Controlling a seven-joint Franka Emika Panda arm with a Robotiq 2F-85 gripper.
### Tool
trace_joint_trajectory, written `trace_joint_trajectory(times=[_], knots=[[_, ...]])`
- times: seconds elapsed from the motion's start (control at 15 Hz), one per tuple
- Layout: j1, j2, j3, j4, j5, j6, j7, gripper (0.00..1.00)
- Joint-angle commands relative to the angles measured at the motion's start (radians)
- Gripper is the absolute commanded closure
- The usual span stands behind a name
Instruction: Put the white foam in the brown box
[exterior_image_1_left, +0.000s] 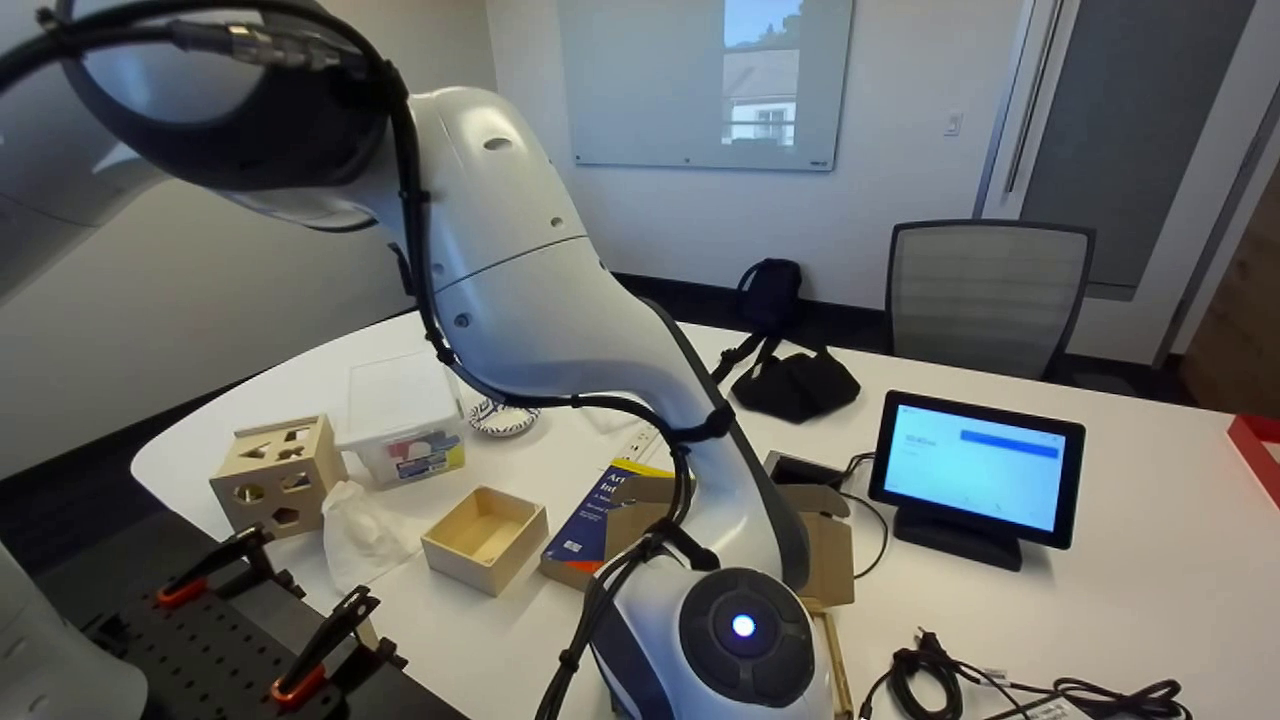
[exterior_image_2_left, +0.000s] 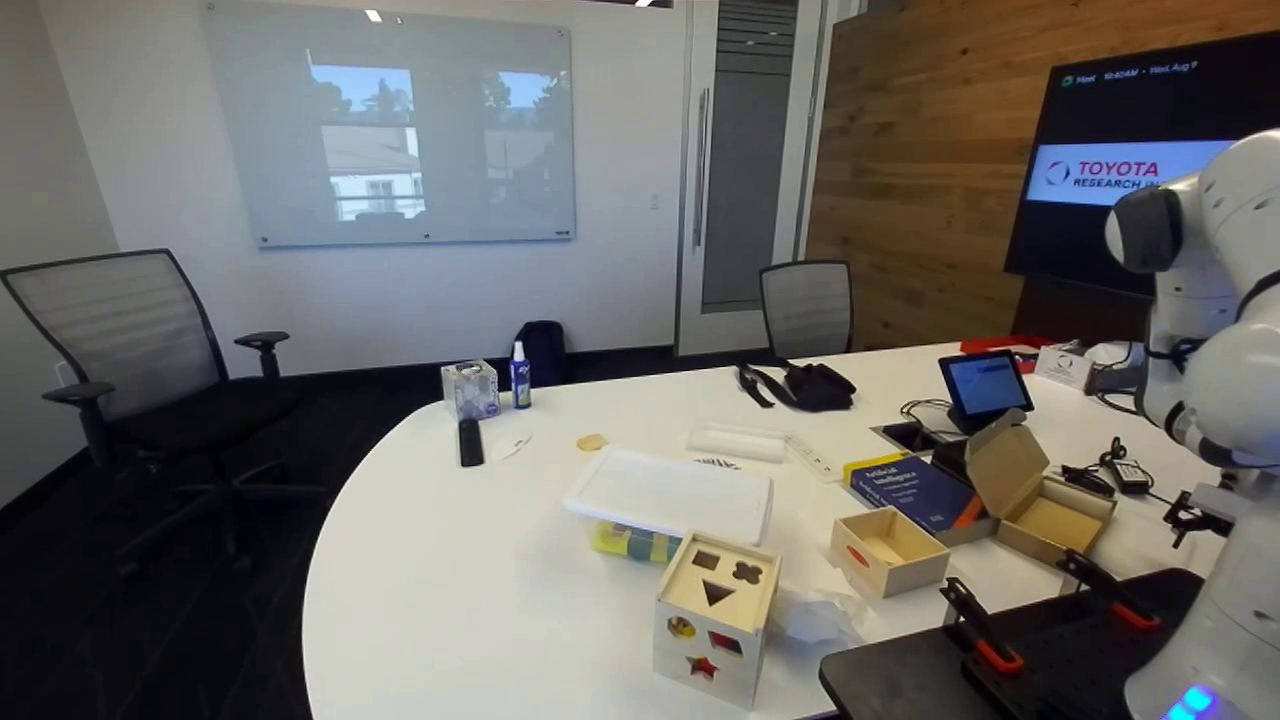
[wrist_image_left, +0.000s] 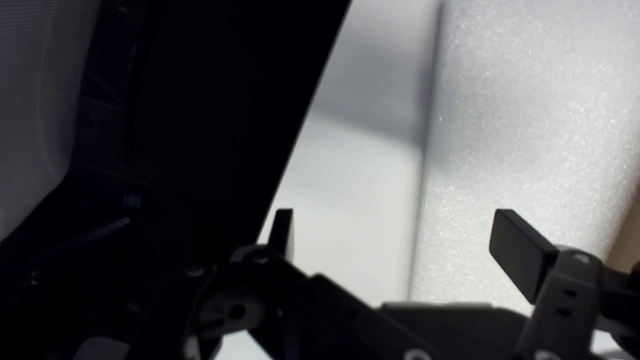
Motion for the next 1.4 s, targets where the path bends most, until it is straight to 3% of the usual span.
trace_joint_trajectory(times=[0.0, 0.8, 1.33], knots=[[-0.059, -0.023, 0.065, -0.006, -0.066, 0.048, 0.021, 0.00], [-0.268, -0.058, 0.222, 0.002, -0.176, 0.030, 0.038, 0.00], [-0.336, -0.067, 0.344, 0.013, -0.180, 0.052, 0.025, 0.00]])
